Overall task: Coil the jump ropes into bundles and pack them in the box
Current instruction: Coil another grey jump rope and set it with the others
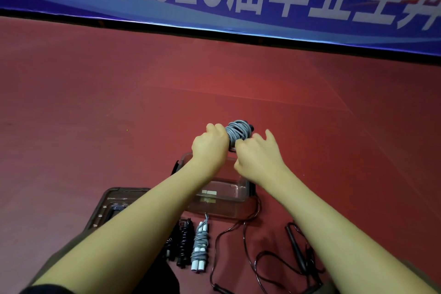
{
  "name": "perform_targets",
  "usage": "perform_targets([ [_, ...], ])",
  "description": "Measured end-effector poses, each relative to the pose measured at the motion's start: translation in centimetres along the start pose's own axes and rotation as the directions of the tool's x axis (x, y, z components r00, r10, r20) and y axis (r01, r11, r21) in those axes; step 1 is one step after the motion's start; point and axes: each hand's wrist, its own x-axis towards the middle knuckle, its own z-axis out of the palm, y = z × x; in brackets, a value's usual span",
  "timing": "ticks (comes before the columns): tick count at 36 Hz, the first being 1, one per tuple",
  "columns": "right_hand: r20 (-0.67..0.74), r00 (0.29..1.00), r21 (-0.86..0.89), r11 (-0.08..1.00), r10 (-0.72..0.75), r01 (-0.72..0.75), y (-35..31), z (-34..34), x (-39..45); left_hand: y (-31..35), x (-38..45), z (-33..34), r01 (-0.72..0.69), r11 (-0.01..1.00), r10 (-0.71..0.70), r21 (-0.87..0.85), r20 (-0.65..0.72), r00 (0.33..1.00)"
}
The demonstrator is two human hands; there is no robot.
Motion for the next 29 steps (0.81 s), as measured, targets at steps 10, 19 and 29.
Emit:
perform_targets([
  [10, -0.223, 0.965, -0.061, 0.990, -0.141, 0.130, 0.3, 1.3, 0.0, -1.8, 0.8, 0.0, -0.320, 0.944, 0.309, 0.082, 0.120, 0.943],
  [19, -0.397, 0.904, 0.128, 0.966, -0.156, 0.223, 0.8, 1.9, 0.5, -2.4, 0.6, -1.0, -0.342, 0.909, 0.369, 0.239, -0.078, 0.926],
  [29, -0.097, 0.991, 0.394, 0.911, -0.092, 0.124, 1.4, 1.8, -0.3, -2.7, 0.3, -1.1, -0.547, 0.778, 0.604, 0.308, -0.128, 0.787],
])
